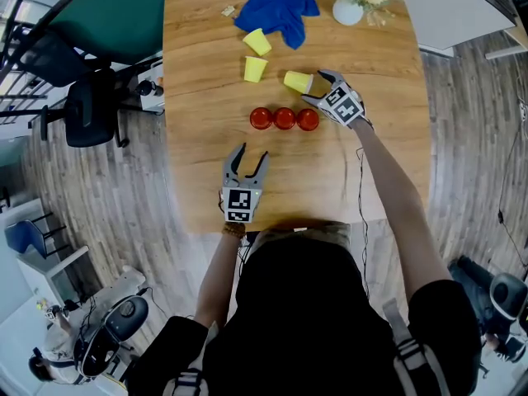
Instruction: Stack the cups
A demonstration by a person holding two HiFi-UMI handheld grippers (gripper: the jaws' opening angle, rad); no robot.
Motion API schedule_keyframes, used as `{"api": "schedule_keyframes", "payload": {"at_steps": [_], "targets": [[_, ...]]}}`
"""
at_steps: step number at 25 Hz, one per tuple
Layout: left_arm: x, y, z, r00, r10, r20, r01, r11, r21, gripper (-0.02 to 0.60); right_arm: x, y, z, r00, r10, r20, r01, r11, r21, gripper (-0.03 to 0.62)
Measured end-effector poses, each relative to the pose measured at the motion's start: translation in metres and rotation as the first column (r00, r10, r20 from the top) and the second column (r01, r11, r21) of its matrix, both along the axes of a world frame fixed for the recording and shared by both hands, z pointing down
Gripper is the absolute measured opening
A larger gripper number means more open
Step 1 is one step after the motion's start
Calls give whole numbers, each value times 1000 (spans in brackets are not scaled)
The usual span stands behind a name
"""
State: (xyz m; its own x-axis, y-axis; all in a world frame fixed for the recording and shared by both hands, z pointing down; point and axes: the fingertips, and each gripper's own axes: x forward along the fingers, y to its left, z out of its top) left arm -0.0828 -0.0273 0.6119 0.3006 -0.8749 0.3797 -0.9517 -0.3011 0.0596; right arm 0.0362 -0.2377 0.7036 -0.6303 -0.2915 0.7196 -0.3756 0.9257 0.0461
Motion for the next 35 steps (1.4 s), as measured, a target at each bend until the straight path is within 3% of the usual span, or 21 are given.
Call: {"api": "schedule_keyframes", "payload": {"at_steps": [9, 21, 25, 29, 32, 35], "targets": [[-5, -4, -1, 1000, -7, 6, 7, 1000, -2, 256, -10, -2, 20, 1000, -14, -26, 12, 999, -50, 388], [-1, -11, -11, 1000, -9, -26, 9, 1000, 17, 256, -9, -5, 15, 997, 76, 6, -76, 994, -77, 342], [-4, -17, -20, 996, -28, -81, 30, 999, 26, 256, -12, -1, -11, 995, 75, 61, -73, 997, -34, 341], [-8, -30, -40, 980, -49, -193, 60, 997, 54, 256, -14, 14, -55, 984, 83, 160, -86, 996, 16, 339], [3, -40, -56, 965, 12, -263, 9, 997, 78, 258, -14, 36, -89, 960, 103, 261, -112, 993, 21, 337], [16, -45, -74, 944, 65, -325, -28, 993, 117, 258, -12, 69, -112, 919, 138, 370, -138, 990, -28, 337]]}}
